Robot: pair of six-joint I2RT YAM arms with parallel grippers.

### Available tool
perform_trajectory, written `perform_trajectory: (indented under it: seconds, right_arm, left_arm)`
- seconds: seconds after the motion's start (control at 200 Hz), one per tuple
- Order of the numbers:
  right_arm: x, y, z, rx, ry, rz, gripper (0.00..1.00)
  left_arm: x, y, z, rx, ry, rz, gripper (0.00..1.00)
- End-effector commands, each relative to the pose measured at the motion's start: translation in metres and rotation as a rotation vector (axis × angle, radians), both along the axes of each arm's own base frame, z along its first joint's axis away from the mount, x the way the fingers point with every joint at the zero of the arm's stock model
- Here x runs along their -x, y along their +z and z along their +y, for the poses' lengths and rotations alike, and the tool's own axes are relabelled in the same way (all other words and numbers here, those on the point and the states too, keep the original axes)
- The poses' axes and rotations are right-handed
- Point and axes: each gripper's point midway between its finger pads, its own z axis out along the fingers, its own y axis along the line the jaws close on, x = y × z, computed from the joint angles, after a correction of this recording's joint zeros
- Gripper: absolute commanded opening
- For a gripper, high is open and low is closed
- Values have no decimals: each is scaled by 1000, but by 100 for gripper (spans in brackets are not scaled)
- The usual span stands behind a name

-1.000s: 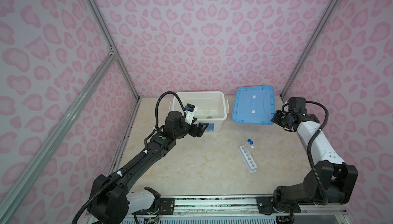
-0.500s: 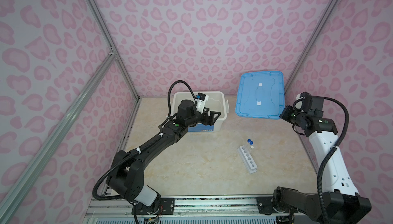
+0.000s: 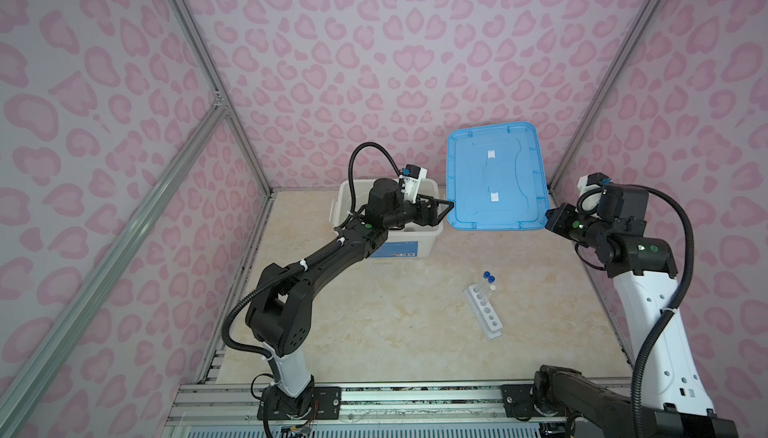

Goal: Organize the chemistry lab equipment

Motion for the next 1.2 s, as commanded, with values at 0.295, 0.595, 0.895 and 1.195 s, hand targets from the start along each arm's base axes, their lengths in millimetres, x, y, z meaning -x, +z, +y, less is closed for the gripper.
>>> perform_trajectory:
  seconds: [0.295,0.595,0.895,1.195]
  right_arm:
    - [-8,6,27,-2,73,-42,0]
    - [-14,-6,34,59,88,-35,0]
    - [-18,-19,35,100,89,-53,0]
    - [-27,-27,47,111,112,-67,0]
  left_arm:
    - [4,28,-15,119,-89,-25,87]
    - [11,36,-11,130,-94,-47,65]
    - [17,54,-11,166,-124,-66,46]
    - [21,63,-11,186,-141,-69,30]
